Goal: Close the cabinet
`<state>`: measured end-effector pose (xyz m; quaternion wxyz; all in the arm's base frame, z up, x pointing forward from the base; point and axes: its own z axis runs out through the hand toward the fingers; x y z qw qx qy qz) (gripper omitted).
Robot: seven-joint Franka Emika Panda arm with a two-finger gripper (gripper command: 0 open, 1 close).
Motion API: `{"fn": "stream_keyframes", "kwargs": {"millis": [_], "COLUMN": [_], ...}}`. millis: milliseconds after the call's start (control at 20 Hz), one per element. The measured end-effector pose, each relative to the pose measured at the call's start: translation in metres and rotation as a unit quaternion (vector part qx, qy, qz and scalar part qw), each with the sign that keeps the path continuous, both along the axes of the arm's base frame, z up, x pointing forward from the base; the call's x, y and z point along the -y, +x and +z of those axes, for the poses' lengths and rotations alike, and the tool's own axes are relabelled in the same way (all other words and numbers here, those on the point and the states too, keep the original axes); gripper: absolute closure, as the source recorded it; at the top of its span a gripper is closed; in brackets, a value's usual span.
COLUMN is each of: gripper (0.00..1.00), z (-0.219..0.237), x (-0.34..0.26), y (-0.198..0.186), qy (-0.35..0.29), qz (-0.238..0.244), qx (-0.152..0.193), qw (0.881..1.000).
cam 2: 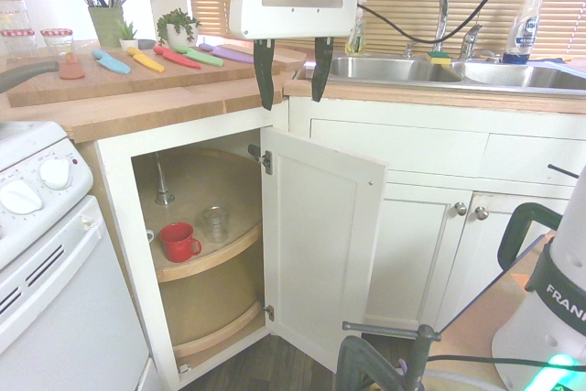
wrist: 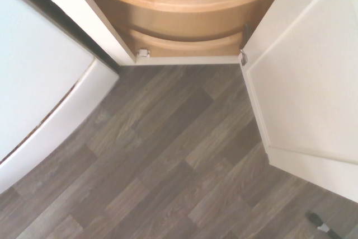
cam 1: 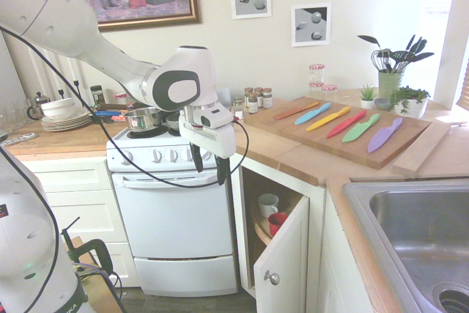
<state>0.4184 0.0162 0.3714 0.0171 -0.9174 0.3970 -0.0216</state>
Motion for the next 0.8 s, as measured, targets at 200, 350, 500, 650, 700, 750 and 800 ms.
{"fn": "stream_keyframes", "kwargs": {"millis": [200, 350, 500, 650, 700, 750, 800], "gripper": [0.00, 0.00, 0.00, 0.00, 0.00, 0.00, 0.00], "z": [-0.004, -0.012, -0.020, -0.033, -0.038, -0.044, -0.050], "x": [0.002, 0.007, 0.021, 0.046, 0.054, 0.060, 0.065], "y": [0.001, 0.003, 0.006, 0.006, 0.005, 0.005, 0.004], "qy": [0.000, 0.001, -0.001, 0.003, 0.004, 0.006, 0.010], "qz": [-0.001, 0.000, -0.002, -0.010, -0.013, -0.016, -0.018], "qx": [-0.004, -0.007, -0.003, -0.001, 0.000, 0.000, -0.001], "qw": [1.000, 1.000, 1.000, 1.000, 1.000, 1.000, 1.000]}}
